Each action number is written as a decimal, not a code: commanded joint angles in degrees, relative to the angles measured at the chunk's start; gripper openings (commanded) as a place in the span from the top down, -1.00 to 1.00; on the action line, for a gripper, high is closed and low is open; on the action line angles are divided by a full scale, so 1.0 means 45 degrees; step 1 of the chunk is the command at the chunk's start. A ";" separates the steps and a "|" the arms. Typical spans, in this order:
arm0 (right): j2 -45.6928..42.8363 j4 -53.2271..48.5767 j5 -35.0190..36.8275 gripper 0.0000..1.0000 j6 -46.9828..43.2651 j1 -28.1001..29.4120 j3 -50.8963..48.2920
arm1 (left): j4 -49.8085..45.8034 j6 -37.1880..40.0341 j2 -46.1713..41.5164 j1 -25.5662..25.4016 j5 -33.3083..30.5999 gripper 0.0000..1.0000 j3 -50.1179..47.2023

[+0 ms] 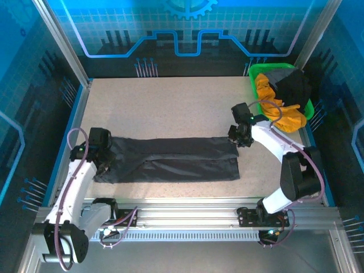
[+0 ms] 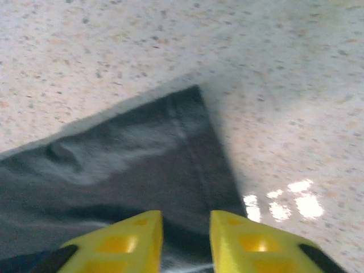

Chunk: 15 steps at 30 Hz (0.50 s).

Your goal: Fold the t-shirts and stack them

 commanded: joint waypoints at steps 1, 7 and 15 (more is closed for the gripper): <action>0.1066 -0.0100 -0.1208 0.62 0.0517 0.0362 0.0612 | 0.2282 0.0372 0.0998 -0.0168 0.1607 0.40 0.0564; 0.1587 0.0029 -0.2186 0.77 0.1248 0.0519 -0.0689 | 0.4880 0.0613 0.4049 -0.1293 0.4168 0.47 0.1339; 0.0559 0.0176 -0.1912 0.82 0.0608 -0.0006 -0.2394 | 0.5055 0.1379 0.7333 -0.2834 0.4632 0.55 0.2283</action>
